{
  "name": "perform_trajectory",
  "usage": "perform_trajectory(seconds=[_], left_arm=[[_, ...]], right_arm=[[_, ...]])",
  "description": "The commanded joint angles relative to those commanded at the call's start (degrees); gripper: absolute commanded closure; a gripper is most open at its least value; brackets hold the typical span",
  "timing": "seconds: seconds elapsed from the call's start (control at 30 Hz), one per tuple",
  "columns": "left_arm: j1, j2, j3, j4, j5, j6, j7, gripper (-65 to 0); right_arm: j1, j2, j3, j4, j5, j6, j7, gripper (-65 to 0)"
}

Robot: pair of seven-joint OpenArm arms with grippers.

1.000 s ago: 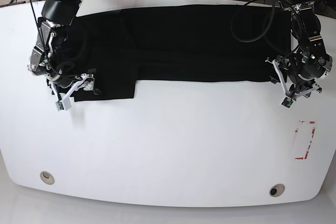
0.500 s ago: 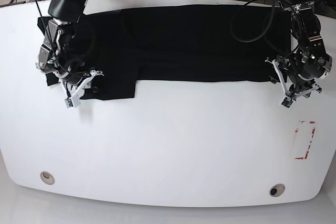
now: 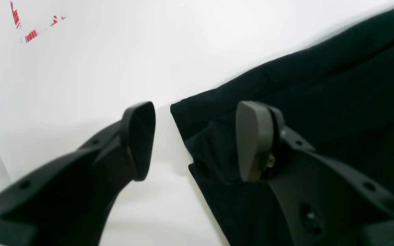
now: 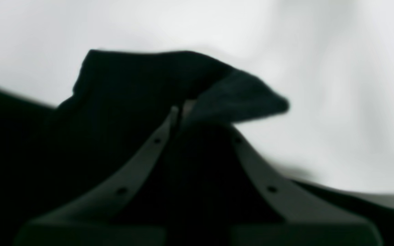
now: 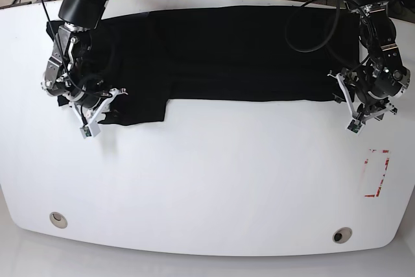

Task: Layout the t-shirt on the table in an organized manner, then fold the t-shirt properly
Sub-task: 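Adjust the folded corner with the right gripper while the left gripper holds, then pull the shirt corner with the right gripper toward the robot, straightening the strip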

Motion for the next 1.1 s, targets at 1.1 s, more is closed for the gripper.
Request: perform_trajectory(seconds=[1.1], left_arm=[[-0.26,0.09,0.0,-3.43,0.0,0.0,0.0,-35.3]], right_arm=[[-18.99,3.87,-4.04,22.59,33.85,0.0,-22.86,0.0]])
